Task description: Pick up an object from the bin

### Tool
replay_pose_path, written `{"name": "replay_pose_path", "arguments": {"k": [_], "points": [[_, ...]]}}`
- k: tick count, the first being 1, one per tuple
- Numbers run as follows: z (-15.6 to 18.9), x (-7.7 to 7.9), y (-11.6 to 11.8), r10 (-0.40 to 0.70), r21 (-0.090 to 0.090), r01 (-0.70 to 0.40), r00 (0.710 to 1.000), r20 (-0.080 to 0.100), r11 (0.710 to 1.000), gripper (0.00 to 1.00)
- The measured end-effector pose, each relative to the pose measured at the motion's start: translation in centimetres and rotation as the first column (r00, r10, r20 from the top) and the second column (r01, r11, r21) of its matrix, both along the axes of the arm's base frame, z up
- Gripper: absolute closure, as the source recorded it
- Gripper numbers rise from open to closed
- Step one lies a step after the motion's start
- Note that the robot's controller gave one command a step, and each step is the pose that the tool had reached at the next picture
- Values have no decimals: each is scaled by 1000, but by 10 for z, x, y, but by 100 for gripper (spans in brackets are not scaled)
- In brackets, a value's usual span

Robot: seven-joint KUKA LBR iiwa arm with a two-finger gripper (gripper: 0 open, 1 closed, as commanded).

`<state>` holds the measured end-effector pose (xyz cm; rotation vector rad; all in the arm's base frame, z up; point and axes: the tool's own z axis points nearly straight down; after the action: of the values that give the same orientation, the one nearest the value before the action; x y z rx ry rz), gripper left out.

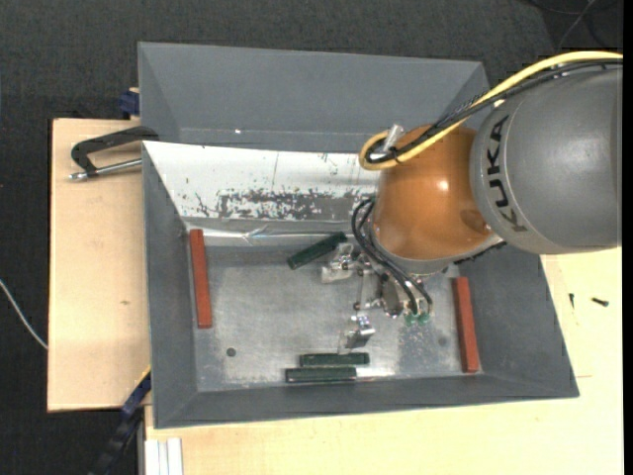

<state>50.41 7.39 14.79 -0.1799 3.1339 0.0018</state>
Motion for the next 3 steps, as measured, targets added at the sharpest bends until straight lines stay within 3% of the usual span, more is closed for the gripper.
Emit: {"name": "replay_pose_path", "arguments": {"k": [1,2,3], "points": [[-13,-8,-2,-15,0,15,1000,-4,1000,0],[-35,-8,-25,110,2,-110,994,6,994,0],[-72,-10,3,81,-7,-81,997,-6,997,100]]}}
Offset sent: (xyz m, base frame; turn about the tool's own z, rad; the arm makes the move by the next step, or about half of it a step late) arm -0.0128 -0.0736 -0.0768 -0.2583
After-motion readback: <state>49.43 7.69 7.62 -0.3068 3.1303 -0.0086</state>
